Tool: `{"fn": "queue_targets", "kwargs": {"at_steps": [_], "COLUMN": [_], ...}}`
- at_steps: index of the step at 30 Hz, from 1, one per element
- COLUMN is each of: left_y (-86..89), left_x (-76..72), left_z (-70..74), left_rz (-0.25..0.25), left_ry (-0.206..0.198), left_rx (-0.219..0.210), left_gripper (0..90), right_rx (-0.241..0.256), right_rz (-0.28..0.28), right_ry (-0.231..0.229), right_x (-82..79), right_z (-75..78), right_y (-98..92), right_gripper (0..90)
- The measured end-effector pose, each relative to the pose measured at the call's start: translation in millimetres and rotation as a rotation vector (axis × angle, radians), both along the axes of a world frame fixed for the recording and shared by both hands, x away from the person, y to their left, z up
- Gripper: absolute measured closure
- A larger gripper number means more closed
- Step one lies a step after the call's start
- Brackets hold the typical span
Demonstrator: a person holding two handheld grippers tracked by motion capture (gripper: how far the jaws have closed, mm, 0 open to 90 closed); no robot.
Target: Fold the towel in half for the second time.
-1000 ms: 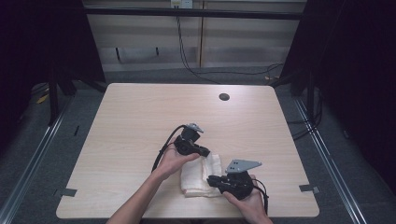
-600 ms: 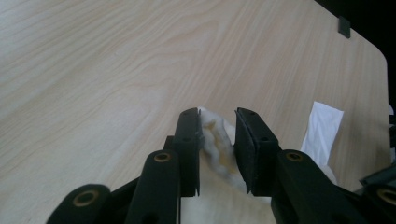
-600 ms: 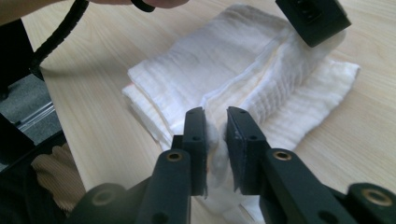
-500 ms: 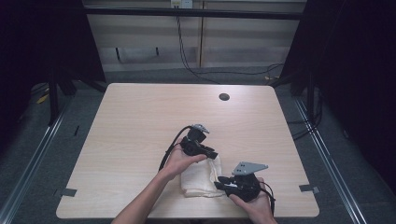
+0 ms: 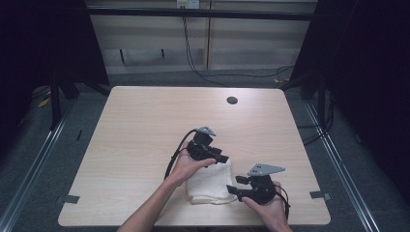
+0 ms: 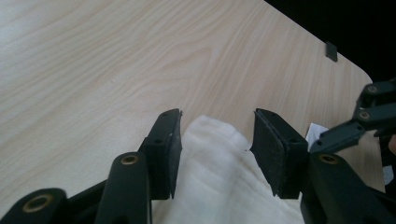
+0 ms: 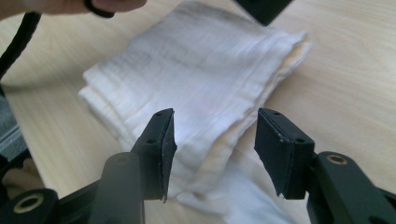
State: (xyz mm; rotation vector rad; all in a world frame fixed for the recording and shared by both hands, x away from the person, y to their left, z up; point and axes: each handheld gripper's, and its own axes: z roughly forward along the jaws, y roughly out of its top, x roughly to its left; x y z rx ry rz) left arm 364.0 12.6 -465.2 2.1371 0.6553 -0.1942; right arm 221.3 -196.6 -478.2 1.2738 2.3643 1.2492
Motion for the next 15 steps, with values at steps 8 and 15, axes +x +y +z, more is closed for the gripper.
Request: {"fn": "queue_targets", "kwargs": {"at_steps": [8,15], "left_y": [38.5,93.5], "left_x": [-9.0,-18.6], "left_z": [13.9,32.4], "left_rz": [0.066,0.159], "left_ry": [-0.053,-0.129], "left_rx": [-0.015,0.01], "left_gripper": [44.3,39.5], "right_rx": [0.046,0.083], "right_rz": [-0.044,-0.099], "right_ry": [-0.051,-0.086], "right_x": [14.5,17.0], "right_z": [12.0,21.8], "right_y": [-17.0,-39.9], "right_gripper": [53.8,51.7]}}
